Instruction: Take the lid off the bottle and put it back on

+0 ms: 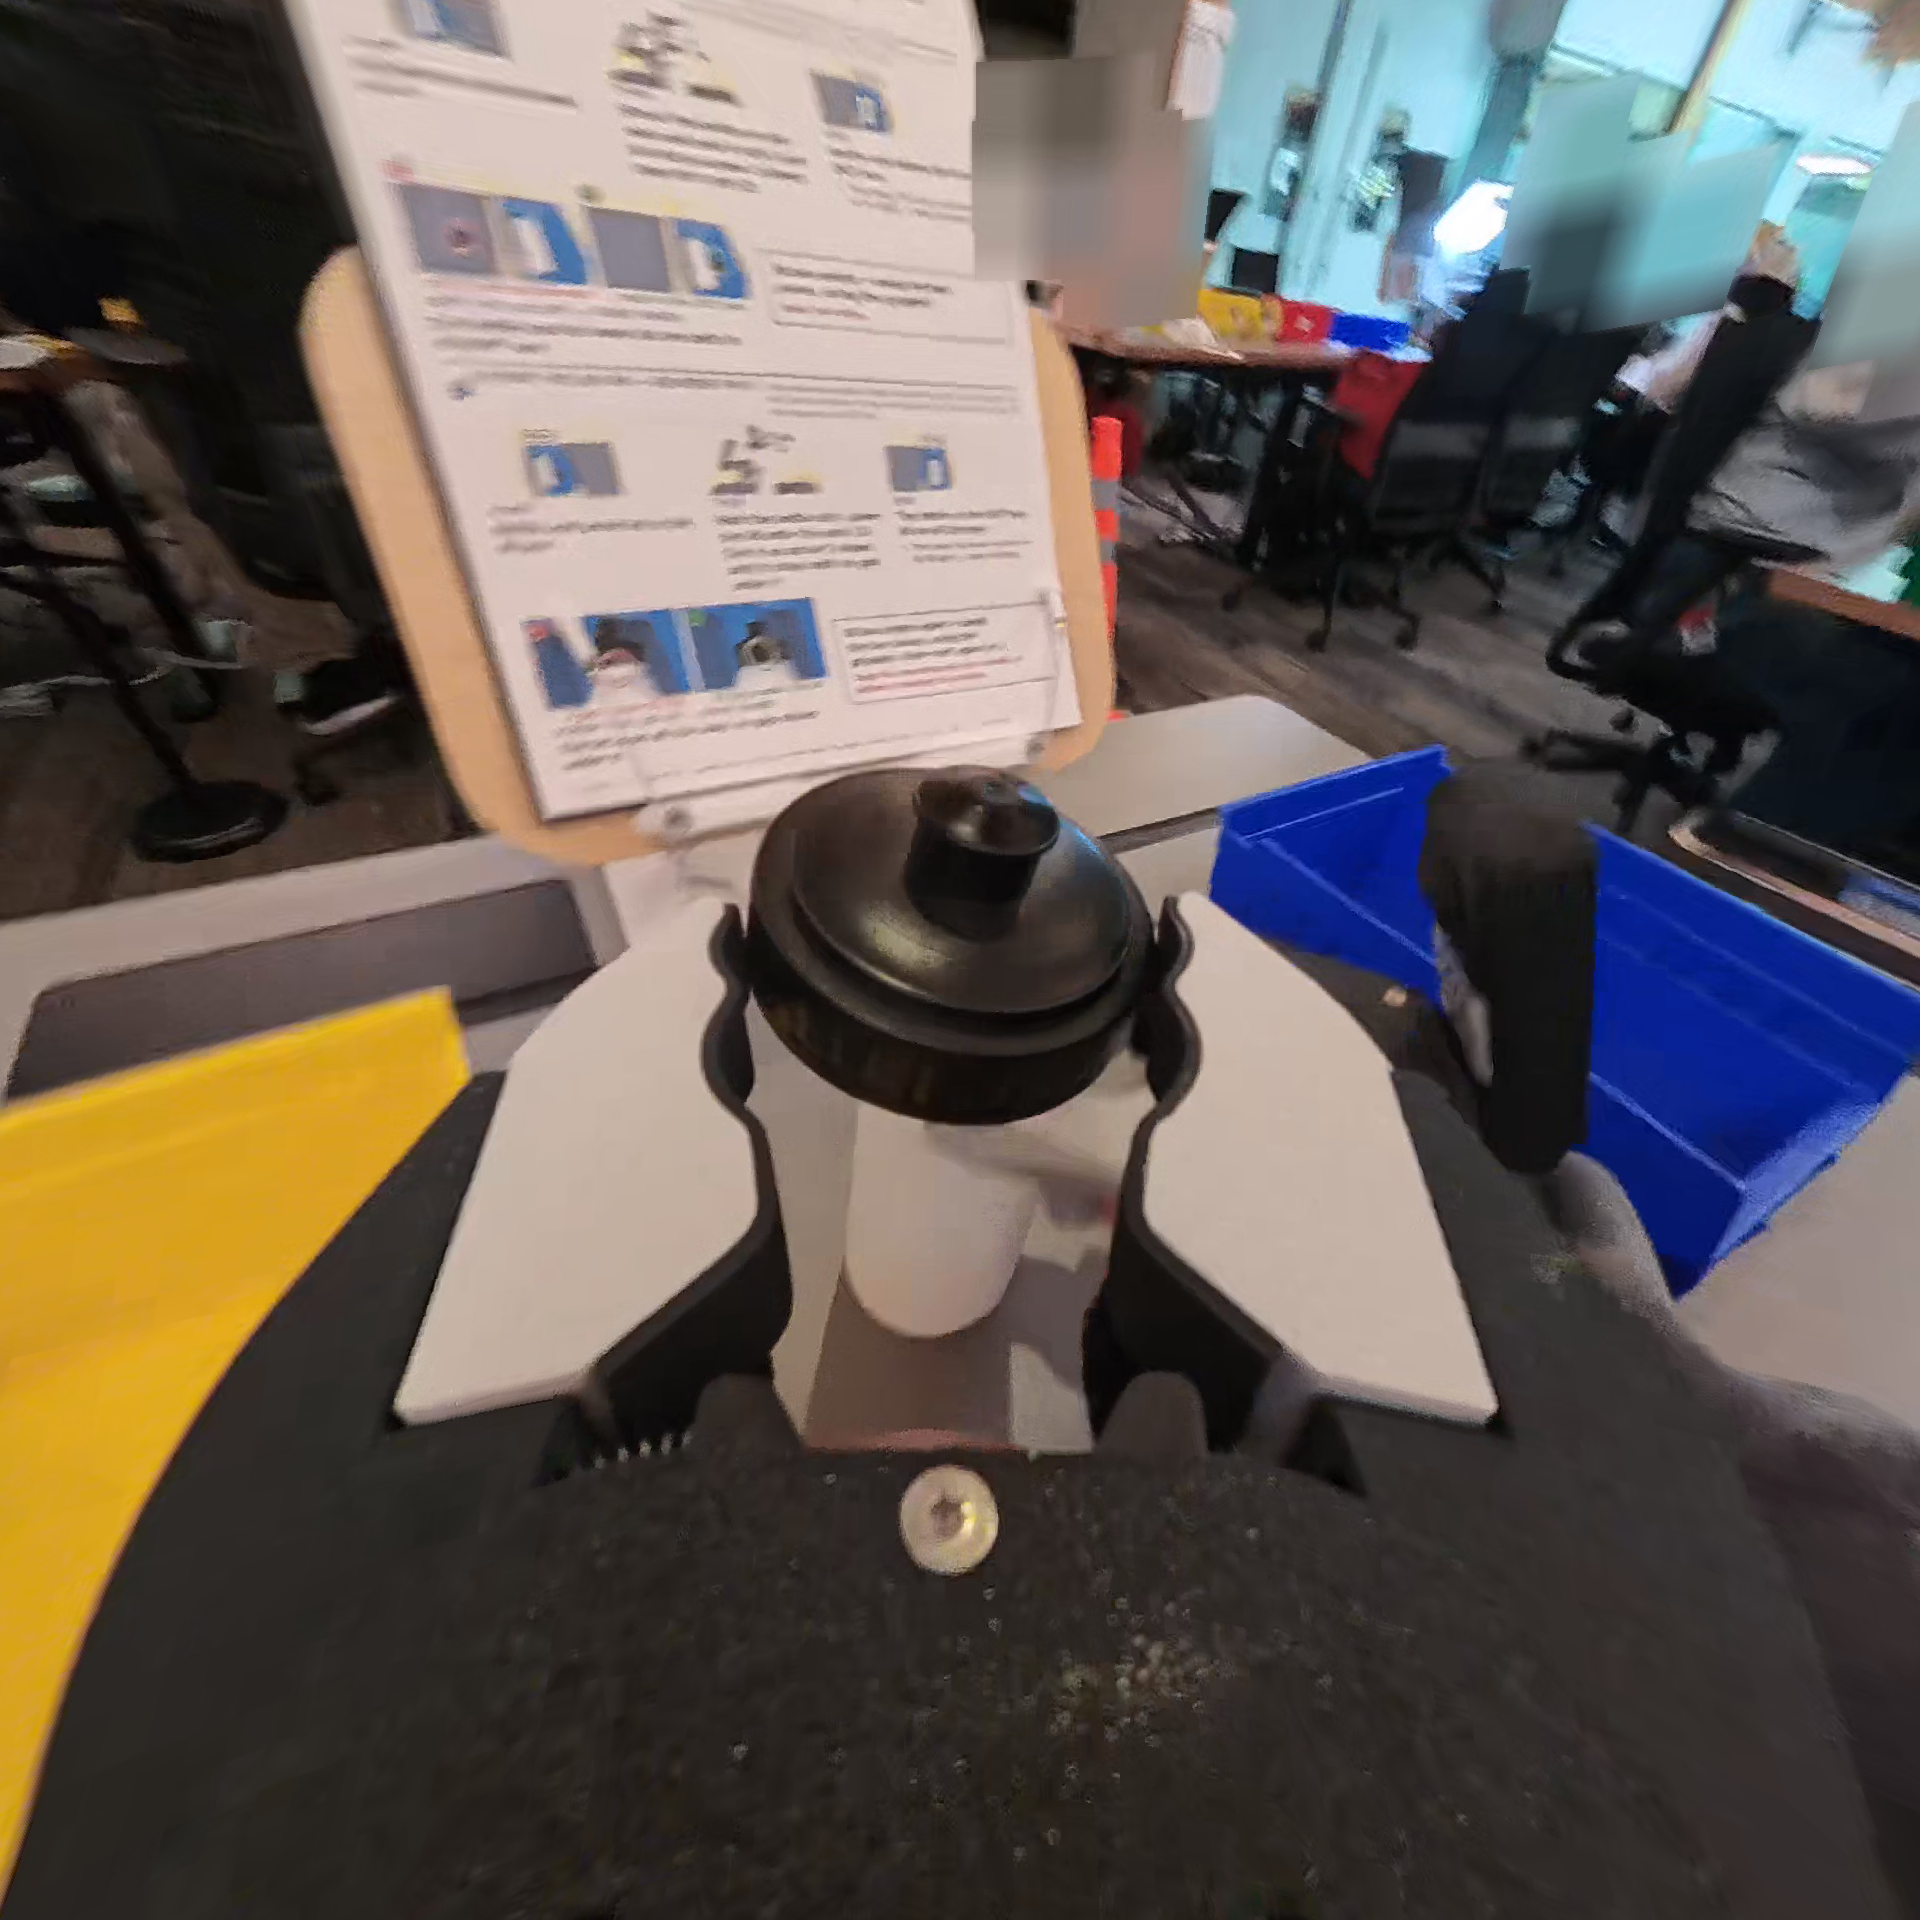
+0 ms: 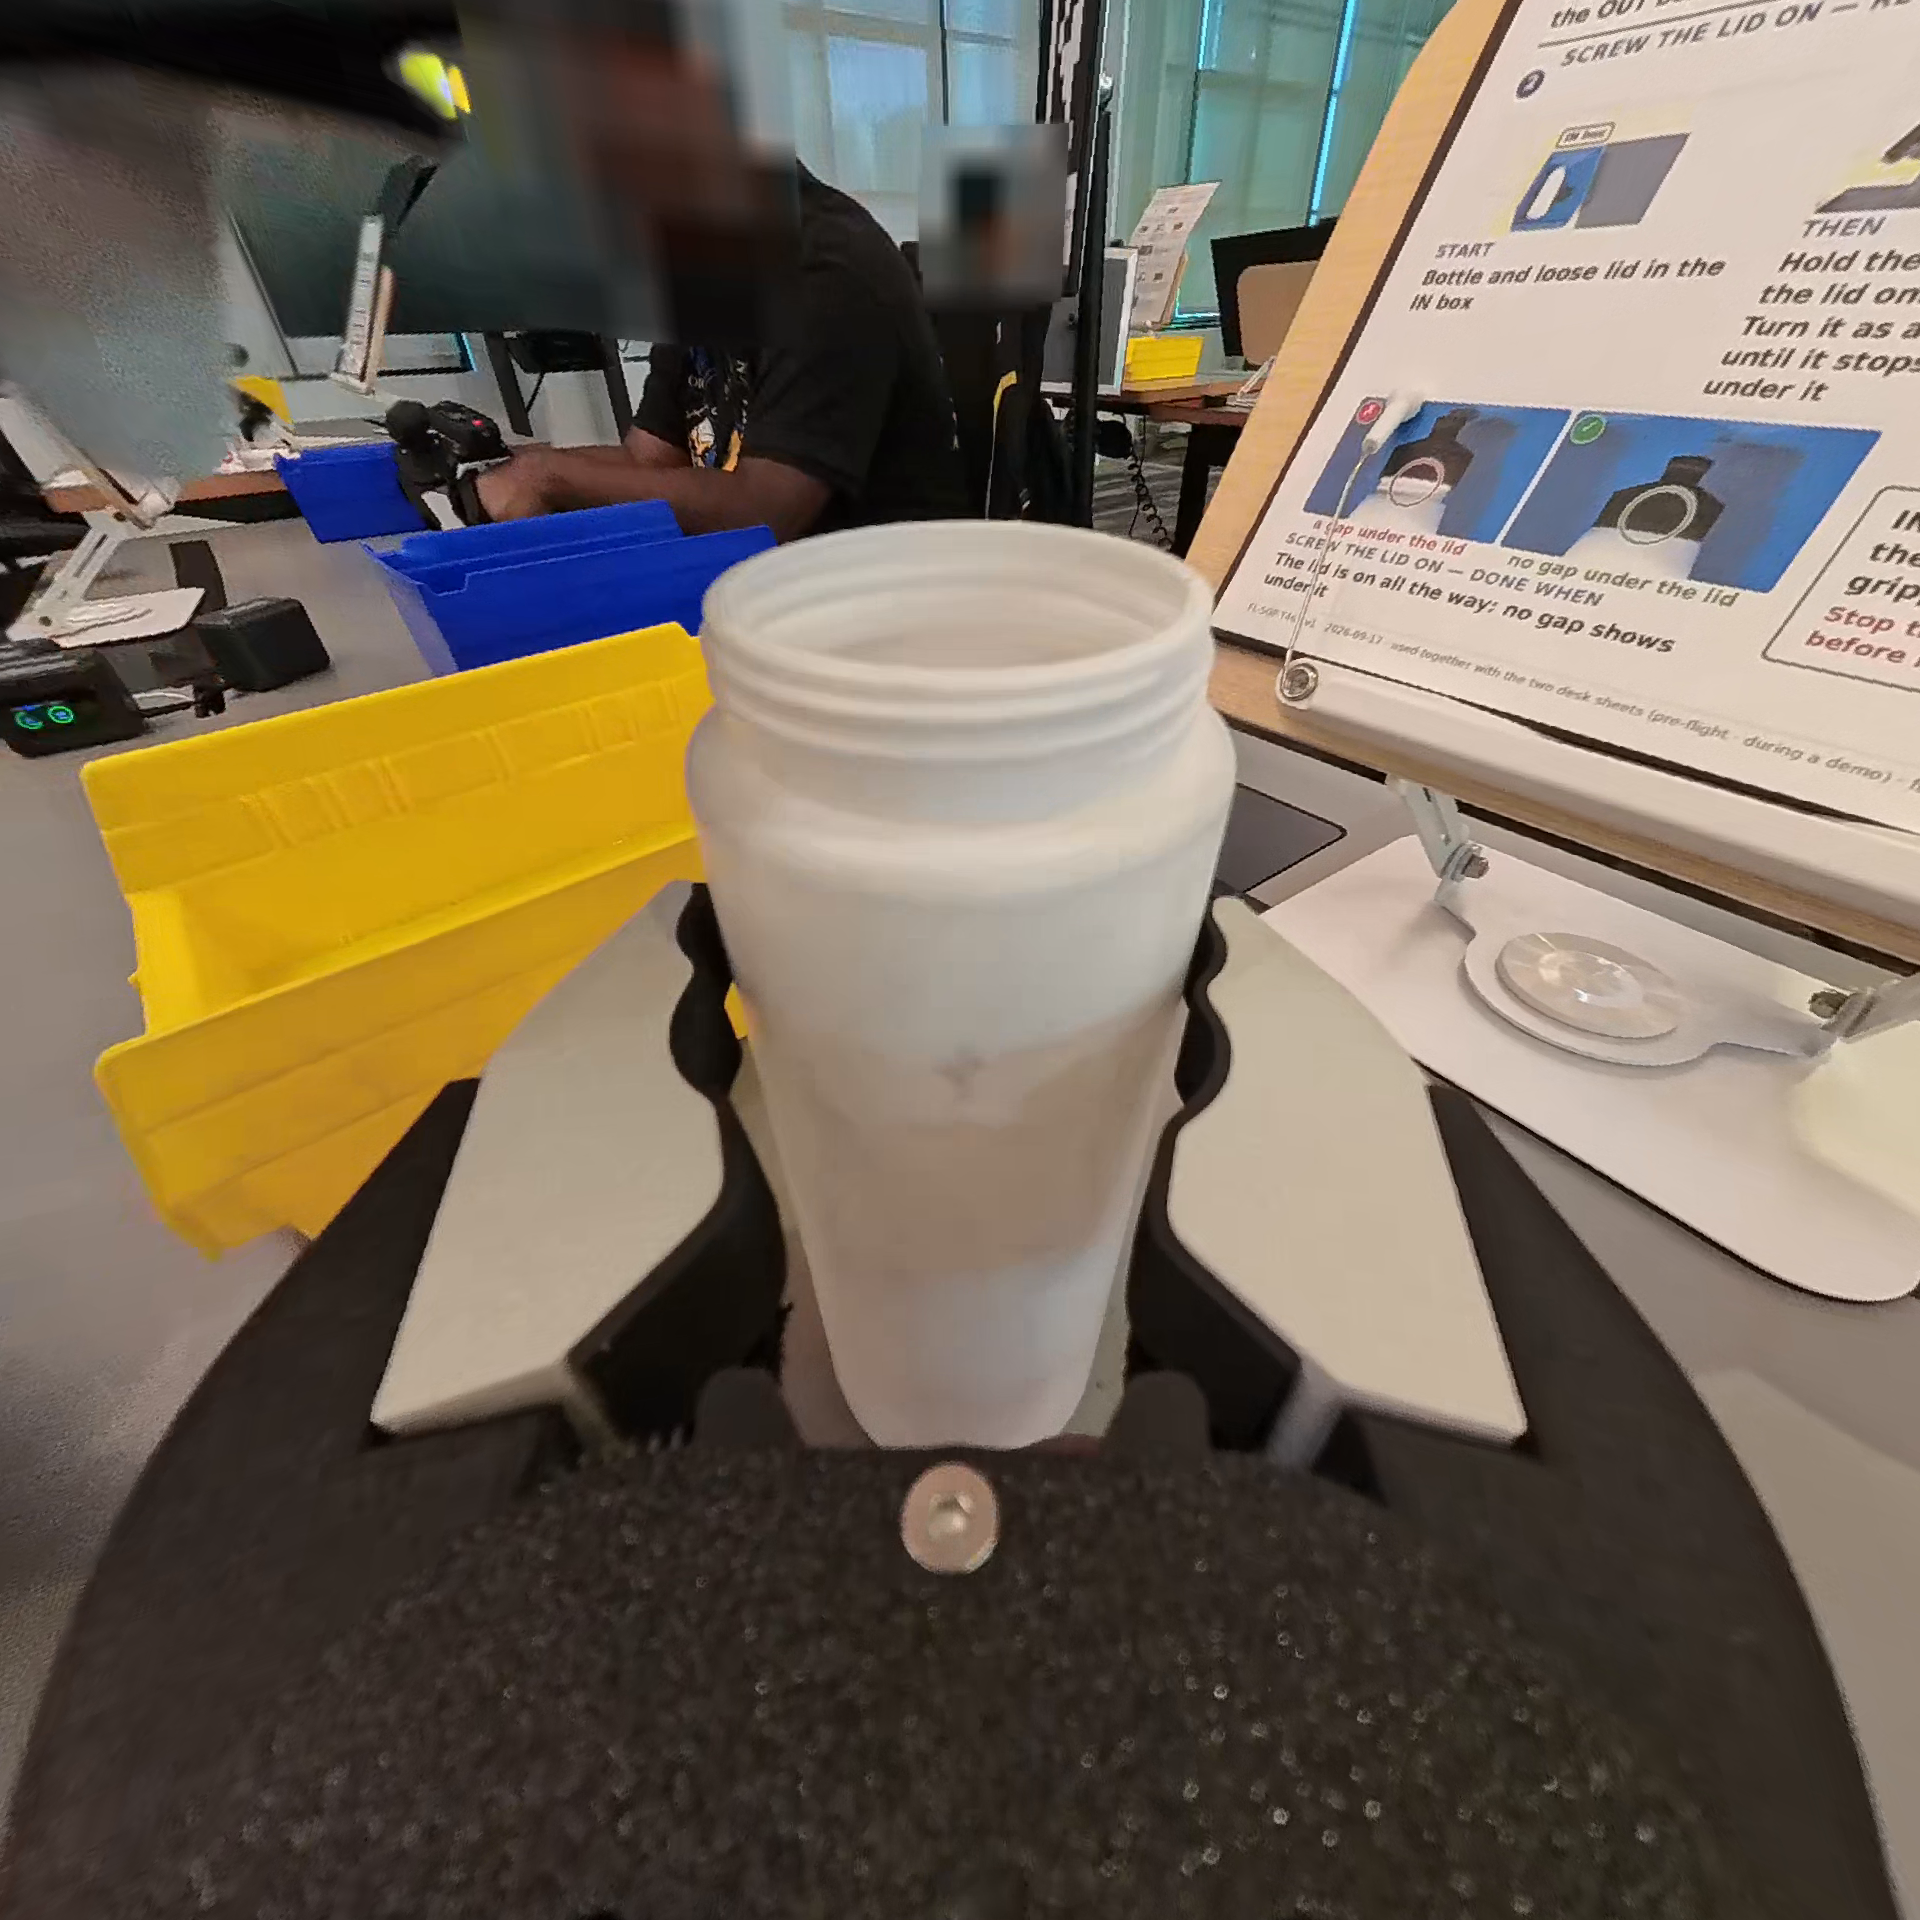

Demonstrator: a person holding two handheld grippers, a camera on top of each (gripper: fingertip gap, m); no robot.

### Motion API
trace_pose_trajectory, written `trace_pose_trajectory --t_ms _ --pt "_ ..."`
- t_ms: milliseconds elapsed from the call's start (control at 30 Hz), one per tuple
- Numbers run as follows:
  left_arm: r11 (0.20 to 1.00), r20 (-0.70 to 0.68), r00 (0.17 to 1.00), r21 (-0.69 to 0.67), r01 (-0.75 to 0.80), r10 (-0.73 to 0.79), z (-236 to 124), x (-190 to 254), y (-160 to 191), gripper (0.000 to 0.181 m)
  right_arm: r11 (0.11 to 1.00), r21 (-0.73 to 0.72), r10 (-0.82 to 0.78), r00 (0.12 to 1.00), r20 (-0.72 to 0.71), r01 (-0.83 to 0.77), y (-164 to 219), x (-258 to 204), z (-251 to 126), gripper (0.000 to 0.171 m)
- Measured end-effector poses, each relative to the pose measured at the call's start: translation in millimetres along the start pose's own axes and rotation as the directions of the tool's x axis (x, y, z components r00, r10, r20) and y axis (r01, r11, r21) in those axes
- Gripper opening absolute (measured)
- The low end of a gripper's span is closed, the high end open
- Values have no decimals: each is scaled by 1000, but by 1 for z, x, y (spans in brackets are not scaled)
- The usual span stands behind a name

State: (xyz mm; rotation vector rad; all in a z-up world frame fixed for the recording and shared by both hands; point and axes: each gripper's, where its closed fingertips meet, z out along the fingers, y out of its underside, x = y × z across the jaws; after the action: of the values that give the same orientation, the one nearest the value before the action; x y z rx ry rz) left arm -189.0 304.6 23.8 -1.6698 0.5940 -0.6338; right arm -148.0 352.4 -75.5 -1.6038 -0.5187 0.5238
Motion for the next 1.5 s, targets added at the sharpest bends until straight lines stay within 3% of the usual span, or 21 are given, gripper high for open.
trace_pose_trajectory --t_ms 167,233,467,600,733,867,1000,1100,1167,1267,1400,1500 --pt "999 103 994 32 24 -28 -62 12 92 74 1000 4 0 1000 -14 0 0 9 -6 84" --pt "999 76 997 16 27 -28 -72 26 118 74 1000 7 8 1000 -26 -8 0 12 -7 84" --pt "998 -24 998 -4 -62 62 -64 45 124 74 999 -25 -28 998 -63 27 1 15 -10 84" --pt "1000 -50 999 -22 4 -5 -61 43 127 74 998 -22 -63 995 -75 61 -12 13 -16 83" --pt "999 -58 998 -41 32 -35 -62 40 130 74 997 52 -54 994 -100 60 -60 -1 -48 83" --pt "995 -97 993 -68 67 -73 -62 44 134 74 960 66 -256 946 -198 274 -136 -15 -103 84" --pt "993 -126 988 -87 82 -93 -63 50 135 74 850 -19 -505 803 -318 527 -213 -11 -164 84" --pt "995 -143 987 -77 68 -78 -64 55 132 74 721 -210 -686 634 -357 661 -237 23 -197 83" --pt "996 -146 987 -72 56 -66 -65 58 130 74 627 -342 -779 567 -267 700 -225 50 -211 84" --pt "997 -153 987 -69 45 -56 -64 62 130 74 425 -524 -860 510 20 738 -158 92 -228 84" --pt "995 -154 986 -86 43 -55 -60 63 136 74 257 -798 -716 662 221 544 -46 163 -264 84" --pt "993 -156 986 -105 44 -60 -57 64 141 74 188 -876 -600 758 256 445 -1 191 -270 84"
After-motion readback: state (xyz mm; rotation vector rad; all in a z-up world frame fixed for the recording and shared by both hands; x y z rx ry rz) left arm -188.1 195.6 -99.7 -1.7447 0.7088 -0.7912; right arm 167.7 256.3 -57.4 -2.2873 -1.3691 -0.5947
